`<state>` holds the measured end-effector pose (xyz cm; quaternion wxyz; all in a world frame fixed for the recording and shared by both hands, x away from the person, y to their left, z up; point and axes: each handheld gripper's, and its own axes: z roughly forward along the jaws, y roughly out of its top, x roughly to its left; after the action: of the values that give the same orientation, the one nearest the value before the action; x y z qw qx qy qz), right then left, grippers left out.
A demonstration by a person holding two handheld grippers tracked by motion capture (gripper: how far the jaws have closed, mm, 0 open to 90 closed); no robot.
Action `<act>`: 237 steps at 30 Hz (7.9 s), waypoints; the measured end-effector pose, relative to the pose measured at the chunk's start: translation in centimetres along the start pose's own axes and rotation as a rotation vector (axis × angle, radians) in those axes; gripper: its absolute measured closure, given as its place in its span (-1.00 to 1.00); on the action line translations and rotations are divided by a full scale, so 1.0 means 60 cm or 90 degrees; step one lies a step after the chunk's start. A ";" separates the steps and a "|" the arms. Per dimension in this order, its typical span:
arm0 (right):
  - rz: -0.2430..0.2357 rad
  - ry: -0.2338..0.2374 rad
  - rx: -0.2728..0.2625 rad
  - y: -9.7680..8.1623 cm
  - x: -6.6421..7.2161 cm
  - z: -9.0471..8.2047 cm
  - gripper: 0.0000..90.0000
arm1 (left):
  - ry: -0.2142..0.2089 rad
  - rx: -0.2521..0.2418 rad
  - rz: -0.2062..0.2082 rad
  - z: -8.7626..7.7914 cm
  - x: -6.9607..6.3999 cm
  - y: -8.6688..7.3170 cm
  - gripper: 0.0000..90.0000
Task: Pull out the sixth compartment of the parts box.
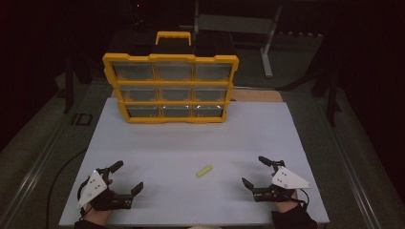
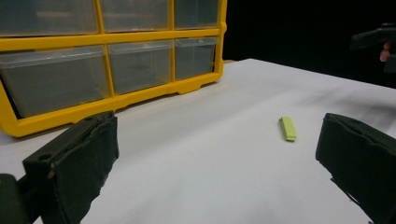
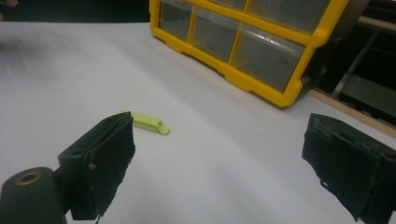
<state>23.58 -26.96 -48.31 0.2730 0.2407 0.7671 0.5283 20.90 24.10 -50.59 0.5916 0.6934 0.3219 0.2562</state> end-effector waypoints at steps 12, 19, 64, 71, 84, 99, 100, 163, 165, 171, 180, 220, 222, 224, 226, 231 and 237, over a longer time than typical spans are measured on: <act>-0.082 -0.018 -0.032 0.049 -0.007 -0.002 -0.79 | 0.003 -0.008 0.000 -0.001 -0.001 0.001 -0.99; -0.080 -0.016 -0.023 0.074 -0.018 0.001 -0.79 | 0.002 -0.005 0.000 -0.002 -0.001 0.001 -0.99; -0.243 0.000 -0.065 0.249 -0.072 0.103 -0.79 | -0.014 -0.002 0.007 -0.002 -0.003 0.001 -0.99; -0.255 0.010 -0.074 0.262 -0.071 0.130 -0.79 | -0.014 -0.002 0.006 -0.003 -0.004 0.001 -0.99; -0.333 0.045 -0.056 0.284 -0.075 0.185 -0.69 | -0.017 -0.004 0.009 -0.004 -0.004 0.001 -0.99; -0.315 0.063 0.044 0.281 -0.091 0.240 -0.59 | -0.021 -0.002 0.006 -0.004 -0.003 0.000 -0.99; -0.328 0.056 0.050 0.282 -0.092 0.248 -0.58 | -0.020 -0.002 0.006 -0.004 -0.004 0.000 -0.99; -0.665 -0.013 0.104 0.279 -0.107 0.409 0.54 | -0.034 0.000 -0.002 -0.007 -0.003 -0.003 -0.99; -0.659 -0.008 0.104 0.280 -0.109 0.407 0.55 | -0.035 -0.002 -0.001 -0.007 -0.003 -0.003 -0.99; -0.654 -0.010 0.130 0.292 -0.107 0.410 0.67 | -0.035 -0.001 -0.003 -0.007 -0.004 -0.003 -0.99; -0.622 0.014 0.158 0.305 -0.107 0.409 0.68 | -0.036 0.000 -0.001 -0.006 -0.004 -0.003 -0.99; -0.606 0.079 0.140 0.305 -0.067 0.349 0.68 | -0.037 0.003 0.003 -0.004 -0.005 -0.002 -0.99; -0.600 0.087 0.139 0.306 -0.064 0.343 0.67 | -0.037 0.004 0.003 -0.004 -0.004 -0.003 -0.99; -0.603 0.084 0.138 0.305 -0.059 0.340 0.67 | -0.039 0.006 0.001 -0.004 -0.004 -0.003 -0.99; -0.603 0.084 0.133 0.302 -0.056 0.338 0.67 | -0.039 0.006 0.001 -0.003 -0.005 -0.003 -0.99; -0.598 0.094 0.127 0.301 -0.049 0.329 0.67 | -0.039 0.005 0.002 -0.003 -0.005 -0.003 -0.99; -0.591 0.094 0.121 0.298 -0.042 0.323 0.67 | -0.039 0.006 0.003 -0.003 -0.005 -0.003 -0.99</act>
<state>39.94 -9.60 -36.72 0.4016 -0.1418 0.8557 0.2938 20.58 24.01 -50.71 0.5973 0.7045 0.3032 0.2347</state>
